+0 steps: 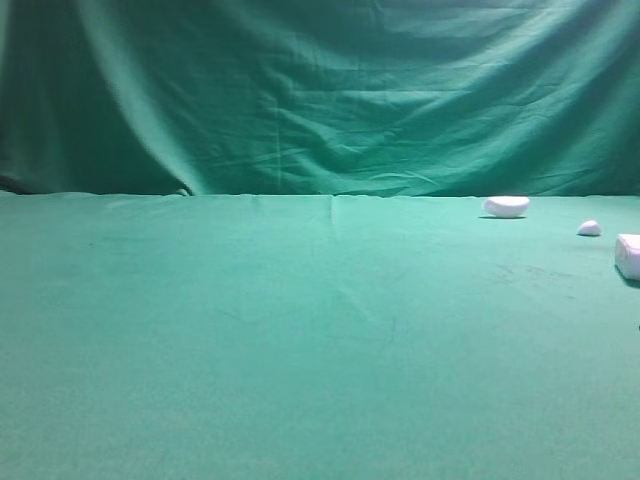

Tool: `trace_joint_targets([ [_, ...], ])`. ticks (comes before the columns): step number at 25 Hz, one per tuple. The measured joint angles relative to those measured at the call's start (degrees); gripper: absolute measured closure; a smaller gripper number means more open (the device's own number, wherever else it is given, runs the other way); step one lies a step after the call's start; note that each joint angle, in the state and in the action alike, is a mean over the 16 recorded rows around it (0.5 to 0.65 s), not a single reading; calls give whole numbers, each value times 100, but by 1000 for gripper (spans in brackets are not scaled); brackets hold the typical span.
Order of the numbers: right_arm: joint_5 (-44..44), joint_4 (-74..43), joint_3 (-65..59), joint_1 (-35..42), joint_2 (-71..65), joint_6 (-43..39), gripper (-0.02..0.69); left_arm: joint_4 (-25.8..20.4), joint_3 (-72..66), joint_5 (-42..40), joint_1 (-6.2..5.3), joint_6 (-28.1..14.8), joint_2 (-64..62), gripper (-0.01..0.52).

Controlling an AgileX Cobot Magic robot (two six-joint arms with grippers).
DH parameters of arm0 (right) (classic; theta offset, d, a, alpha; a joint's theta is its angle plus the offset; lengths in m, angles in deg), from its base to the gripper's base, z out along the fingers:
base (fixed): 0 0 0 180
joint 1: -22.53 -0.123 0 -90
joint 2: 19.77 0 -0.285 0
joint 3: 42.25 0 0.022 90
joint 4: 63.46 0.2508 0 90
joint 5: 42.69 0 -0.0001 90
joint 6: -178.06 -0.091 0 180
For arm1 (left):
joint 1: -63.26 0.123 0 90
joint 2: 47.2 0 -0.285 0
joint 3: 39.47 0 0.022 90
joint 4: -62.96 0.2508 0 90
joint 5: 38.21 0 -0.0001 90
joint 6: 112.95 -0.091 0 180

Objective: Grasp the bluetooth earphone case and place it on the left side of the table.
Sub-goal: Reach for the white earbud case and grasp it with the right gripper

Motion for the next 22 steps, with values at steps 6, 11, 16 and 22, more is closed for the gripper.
trace_joint_targets([
  [6,-85,-552,310,-460,-1110,-879,519,0,0,0,0,0,0,514],
  [11,-466,-548,391,-555,-1817,-1207,346,0,0,0,0,0,0,514],
  [16,-853,-503,403,-556,-2343,-1411,197,0,0,0,0,0,0,514],
  [22,-1196,-543,408,-556,-2750,-1630,141,0,0,0,0,0,0,514],
])
